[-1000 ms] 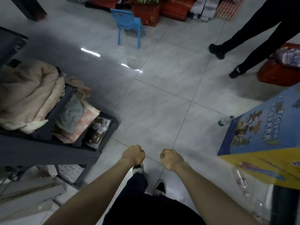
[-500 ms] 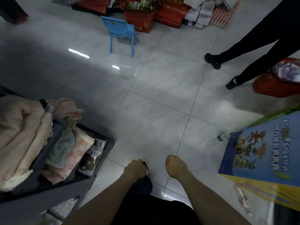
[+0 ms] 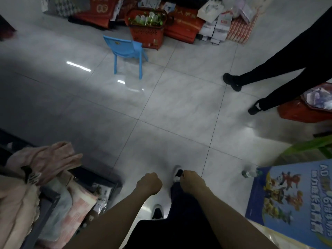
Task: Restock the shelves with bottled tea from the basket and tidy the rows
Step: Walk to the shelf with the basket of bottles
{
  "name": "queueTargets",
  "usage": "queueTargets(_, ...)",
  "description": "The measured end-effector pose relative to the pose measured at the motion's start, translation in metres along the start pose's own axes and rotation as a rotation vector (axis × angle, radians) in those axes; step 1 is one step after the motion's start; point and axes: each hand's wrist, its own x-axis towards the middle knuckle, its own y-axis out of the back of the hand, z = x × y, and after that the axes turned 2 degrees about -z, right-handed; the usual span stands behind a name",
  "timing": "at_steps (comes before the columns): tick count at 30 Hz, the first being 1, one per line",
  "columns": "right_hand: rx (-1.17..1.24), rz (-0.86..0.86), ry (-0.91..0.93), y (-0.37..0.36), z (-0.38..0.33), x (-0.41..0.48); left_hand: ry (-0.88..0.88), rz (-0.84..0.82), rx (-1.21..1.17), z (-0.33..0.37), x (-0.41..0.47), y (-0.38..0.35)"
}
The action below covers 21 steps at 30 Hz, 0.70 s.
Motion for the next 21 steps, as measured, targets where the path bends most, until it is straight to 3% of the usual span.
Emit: queueTargets(21,-0.085,-0.021,0.241,0.304,-0.076,0.236,0.046,0.142,0.032,0.192,0.175,0.276)
